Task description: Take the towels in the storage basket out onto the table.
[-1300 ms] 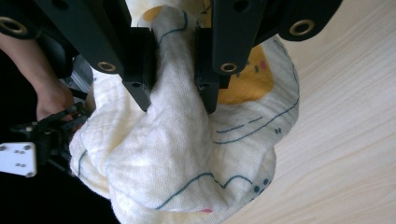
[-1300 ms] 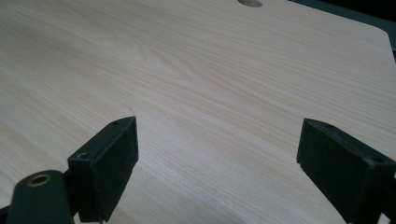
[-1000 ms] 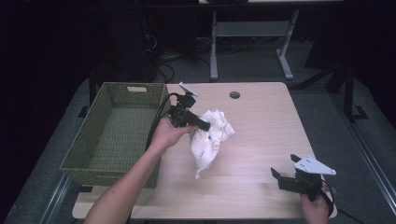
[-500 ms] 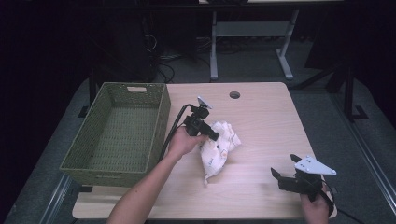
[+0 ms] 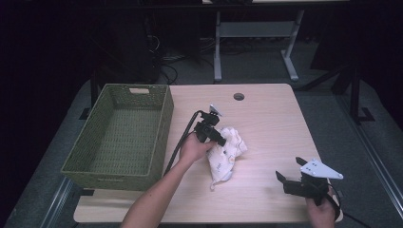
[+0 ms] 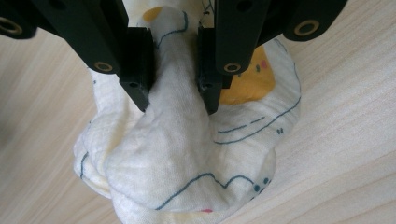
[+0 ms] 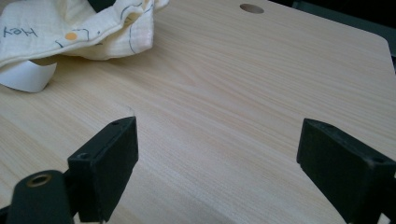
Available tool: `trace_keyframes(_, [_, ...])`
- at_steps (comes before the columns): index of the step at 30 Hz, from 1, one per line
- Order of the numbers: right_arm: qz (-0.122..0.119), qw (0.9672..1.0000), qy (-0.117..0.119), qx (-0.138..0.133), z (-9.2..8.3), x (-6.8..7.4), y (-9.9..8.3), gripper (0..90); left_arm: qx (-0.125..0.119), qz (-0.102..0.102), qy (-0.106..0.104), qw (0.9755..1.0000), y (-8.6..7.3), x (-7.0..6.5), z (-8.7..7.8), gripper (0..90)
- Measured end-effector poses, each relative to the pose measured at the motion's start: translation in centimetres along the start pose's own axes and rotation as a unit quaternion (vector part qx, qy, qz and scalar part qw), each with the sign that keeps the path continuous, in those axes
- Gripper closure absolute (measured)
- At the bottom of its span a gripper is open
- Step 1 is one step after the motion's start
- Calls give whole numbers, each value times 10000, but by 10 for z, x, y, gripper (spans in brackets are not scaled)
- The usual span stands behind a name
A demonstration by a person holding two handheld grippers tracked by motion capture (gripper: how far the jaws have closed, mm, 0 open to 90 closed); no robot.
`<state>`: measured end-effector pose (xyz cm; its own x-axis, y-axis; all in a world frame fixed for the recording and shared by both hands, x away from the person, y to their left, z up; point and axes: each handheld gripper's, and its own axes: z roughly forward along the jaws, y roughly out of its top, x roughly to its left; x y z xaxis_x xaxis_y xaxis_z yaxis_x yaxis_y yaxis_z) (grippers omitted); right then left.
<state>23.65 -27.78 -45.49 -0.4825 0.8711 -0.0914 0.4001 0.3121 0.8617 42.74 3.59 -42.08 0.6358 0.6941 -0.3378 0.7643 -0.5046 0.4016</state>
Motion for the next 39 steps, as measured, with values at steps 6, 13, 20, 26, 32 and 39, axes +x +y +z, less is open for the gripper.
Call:
trace_keyframes(6, [-10,10000,6,59,1,0,-1,122,-86,0,62,9999,-2,3,2,706])
trace_keyframes(13, [37,10000,-28,82,2,-5,-3,122,-158,-82,81,9998,-2,5,5,698])
trace_keyframes(20, [39,9999,-29,123,3,-5,-4,122,-224,-68,139,9996,-2,5,5,659])
trace_keyframes(26, [40,9999,-21,154,5,-3,-4,122,-342,-1,102,9994,-2,2,1,572])
trace_keyframes(32, [-22,9998,-18,174,7,1,-3,123,-536,167,240,9981,-2,-5,-5,518])
trace_keyframes(39, [26,9999,-9,164,6,1,-3,123,-622,268,290,9973,-5,-8,-10,455])
